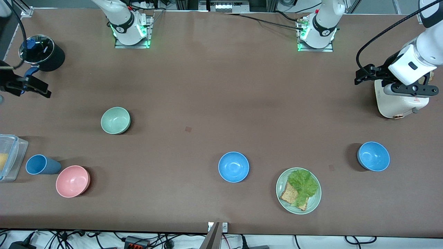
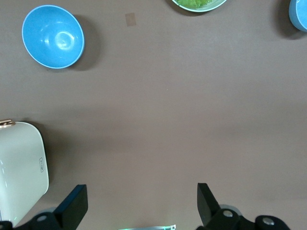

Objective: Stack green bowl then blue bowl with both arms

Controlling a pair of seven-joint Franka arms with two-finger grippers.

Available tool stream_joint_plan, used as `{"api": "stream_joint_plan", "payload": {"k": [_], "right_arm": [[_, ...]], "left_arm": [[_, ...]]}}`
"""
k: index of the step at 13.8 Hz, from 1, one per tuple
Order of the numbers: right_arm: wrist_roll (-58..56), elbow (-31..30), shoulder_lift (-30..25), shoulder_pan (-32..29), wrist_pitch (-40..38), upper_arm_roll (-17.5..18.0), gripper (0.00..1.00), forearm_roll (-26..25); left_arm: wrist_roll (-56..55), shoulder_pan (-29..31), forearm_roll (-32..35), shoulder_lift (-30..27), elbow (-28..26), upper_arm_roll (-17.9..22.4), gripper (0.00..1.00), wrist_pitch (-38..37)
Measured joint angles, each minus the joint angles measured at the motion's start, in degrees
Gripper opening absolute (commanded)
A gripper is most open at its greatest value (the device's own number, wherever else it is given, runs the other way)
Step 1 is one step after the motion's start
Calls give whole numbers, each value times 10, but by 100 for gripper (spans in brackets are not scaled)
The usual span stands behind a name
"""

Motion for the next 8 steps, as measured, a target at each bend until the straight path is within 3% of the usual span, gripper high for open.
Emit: {"api": "stream_joint_plan", "payload": {"k": [8], "right_arm": [[3, -11, 179, 0, 71, 0, 100, 0]], "left_arm": [[0, 1, 0, 1, 0, 0, 100, -7]]}}
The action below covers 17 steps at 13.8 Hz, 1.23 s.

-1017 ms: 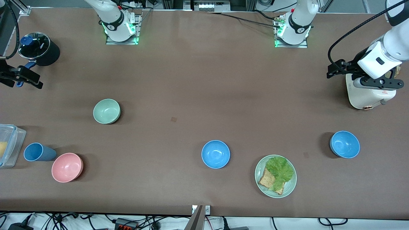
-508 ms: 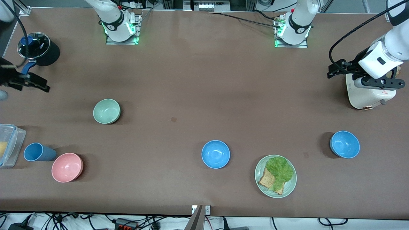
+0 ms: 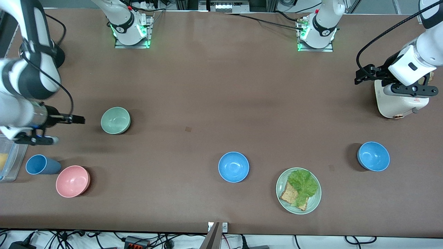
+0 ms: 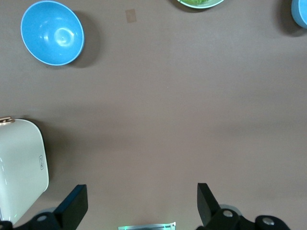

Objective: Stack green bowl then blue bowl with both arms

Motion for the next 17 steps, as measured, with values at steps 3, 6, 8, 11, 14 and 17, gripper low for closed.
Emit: {"api": "stream_joint_plan", "payload": {"k": [3, 6, 8, 11, 14, 17], "right_arm": [[0, -22, 41, 5, 39, 0, 100, 0], [0, -67, 68, 10, 98, 1, 100, 0], [0, -93, 79, 13, 128, 1, 100, 0], [0, -119, 83, 14, 143, 1, 57, 0], [0, -125, 83, 12, 145, 1, 15, 0], [0, -125, 83, 12, 145, 0, 0, 0]], "left_arm": [[0, 0, 0, 0, 0, 0, 100, -4], [0, 0, 0, 0, 0, 0, 100, -4], [0, 2, 0, 1, 0, 2, 100, -4], [0, 6, 0, 2, 0, 4, 100, -5], [0, 16, 2, 11, 0, 5, 100, -4], [1, 68, 20, 57, 12, 7, 100, 6]]}}
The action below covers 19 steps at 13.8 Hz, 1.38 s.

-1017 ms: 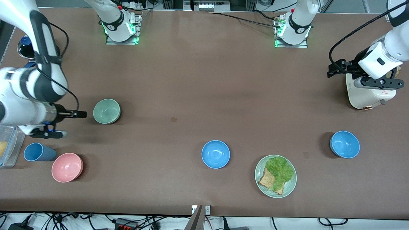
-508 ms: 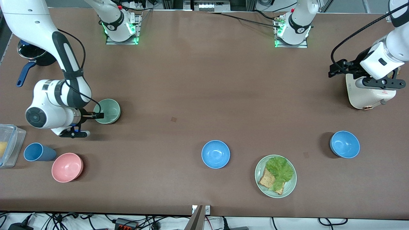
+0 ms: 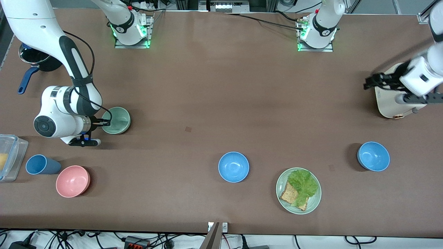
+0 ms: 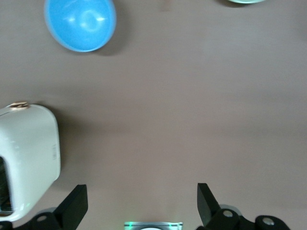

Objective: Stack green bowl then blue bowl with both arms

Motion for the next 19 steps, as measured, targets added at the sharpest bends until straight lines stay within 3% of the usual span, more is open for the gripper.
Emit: {"api": "stream_joint_plan", "payload": {"k": [3, 6, 9, 14, 19], "right_arm": [[-3, 1, -10, 5, -9, 3, 0, 0], [0, 31, -14, 47, -37, 15, 0, 3], [36, 86, -16, 125, -72, 24, 0, 59], [175, 126, 2, 262, -73, 29, 0, 88], [287, 177, 69, 359, -12, 29, 0, 132]], "left_arm": [[24, 71, 40, 122, 78, 3, 100, 46], [76, 99, 47, 252, 158, 3, 100, 111], [121, 98, 51, 310, 180, 1, 100, 195], [193, 109, 51, 345, 170, 2, 100, 264], [201, 121, 51, 333, 28, 2, 100, 495]]}}
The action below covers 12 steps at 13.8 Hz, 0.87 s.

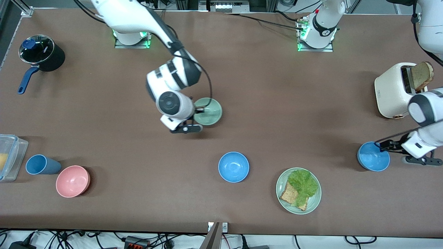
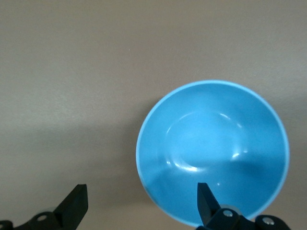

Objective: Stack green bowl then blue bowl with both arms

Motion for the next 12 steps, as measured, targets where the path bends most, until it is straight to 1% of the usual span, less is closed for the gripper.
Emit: {"api": "stream_joint_plan", "payload": {"k": [1, 3, 4, 5, 6, 9, 10, 12], "right_arm": [[15, 4, 14, 10, 22, 0, 0, 2], [33, 9, 37, 23, 50, 0, 0, 12], [35, 11, 43, 27, 53, 0, 4, 20], [35, 14, 44, 28, 53, 0, 72, 25], [38, 16, 44, 29, 53, 0, 100, 27], [70, 36, 38, 29, 51, -4, 100, 34], [77, 52, 28, 27, 34, -9, 100, 34], [83, 86, -8, 20, -43, -24, 100, 34]], "left_arm": [[0, 2, 0, -4, -16, 0, 100, 17], [0, 7, 0, -10, -28, -1, 99, 24], [0, 8, 0, -12, -29, -2, 95, 24], [1, 8, 0, -14, -30, -2, 87, 24], [3, 9, 0, -15, -30, -2, 84, 24], [6, 14, 0, -16, -30, -4, 81, 24], [7, 19, 0, -16, -30, -6, 79, 25], [8, 30, 0, -15, -33, -15, 79, 37]]}}
